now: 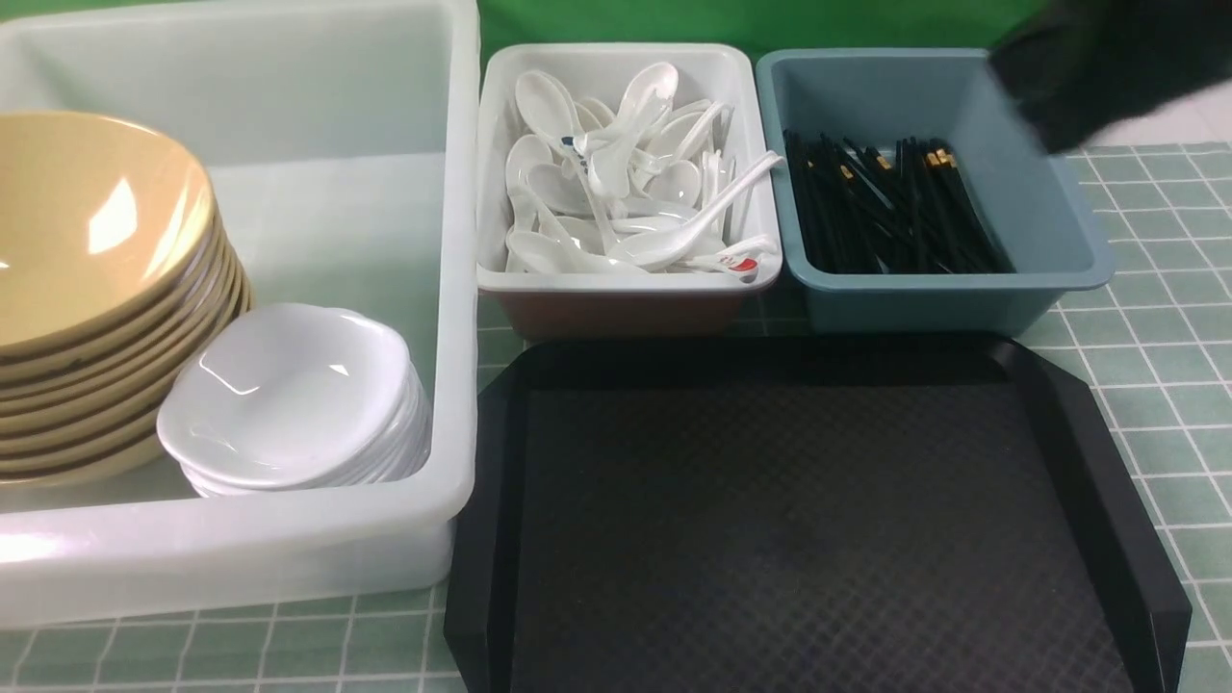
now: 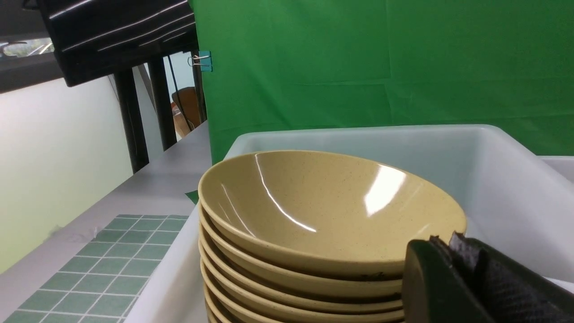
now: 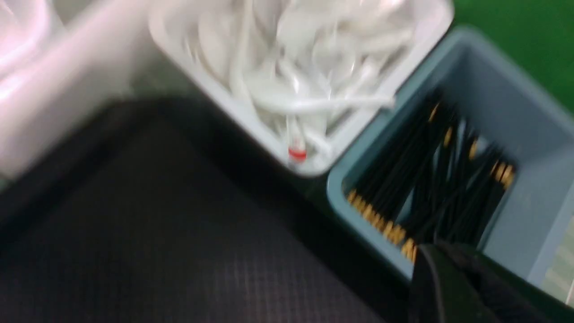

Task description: On blue table put chopsticks spoon bowls plates into blue grey white boxes.

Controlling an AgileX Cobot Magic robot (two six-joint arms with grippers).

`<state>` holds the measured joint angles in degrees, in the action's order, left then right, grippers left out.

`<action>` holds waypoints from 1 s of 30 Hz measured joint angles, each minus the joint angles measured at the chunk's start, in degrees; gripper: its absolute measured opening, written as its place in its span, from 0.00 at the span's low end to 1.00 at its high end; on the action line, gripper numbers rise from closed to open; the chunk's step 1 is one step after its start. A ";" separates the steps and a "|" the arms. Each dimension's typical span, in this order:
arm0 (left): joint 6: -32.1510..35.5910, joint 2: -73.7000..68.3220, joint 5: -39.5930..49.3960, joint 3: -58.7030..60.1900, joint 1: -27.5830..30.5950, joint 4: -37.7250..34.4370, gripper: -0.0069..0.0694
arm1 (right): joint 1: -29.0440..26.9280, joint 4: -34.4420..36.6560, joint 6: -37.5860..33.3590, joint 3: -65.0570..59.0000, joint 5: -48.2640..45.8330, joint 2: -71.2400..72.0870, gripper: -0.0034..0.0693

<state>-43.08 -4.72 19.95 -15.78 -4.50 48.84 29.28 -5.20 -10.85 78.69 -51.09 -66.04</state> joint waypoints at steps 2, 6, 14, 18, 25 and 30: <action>0.00 0.00 0.00 0.00 0.00 0.00 0.10 | 0.00 0.41 0.00 -8.93 8.60 7.58 0.10; 0.00 0.00 0.00 0.00 0.00 0.13 0.10 | 0.00 0.47 0.06 -32.53 30.40 21.77 0.10; 0.00 0.00 -0.06 0.00 0.00 0.13 0.10 | 0.00 0.47 3.52 -73.33 70.89 39.63 0.10; 0.00 0.06 -0.16 0.02 0.00 0.13 0.10 | 0.00 0.47 6.72 -79.53 73.42 45.25 0.10; 0.00 0.05 -0.19 0.02 0.00 0.13 0.10 | 0.00 0.51 8.62 -80.26 44.89 51.07 0.10; 0.00 0.05 -0.06 0.02 0.00 0.13 0.10 | -3.26 0.66 10.85 -80.34 38.65 58.94 0.11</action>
<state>-43.08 -4.67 19.89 -15.76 -4.50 48.97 26.02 -4.54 0.00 -1.65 -12.44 -7.10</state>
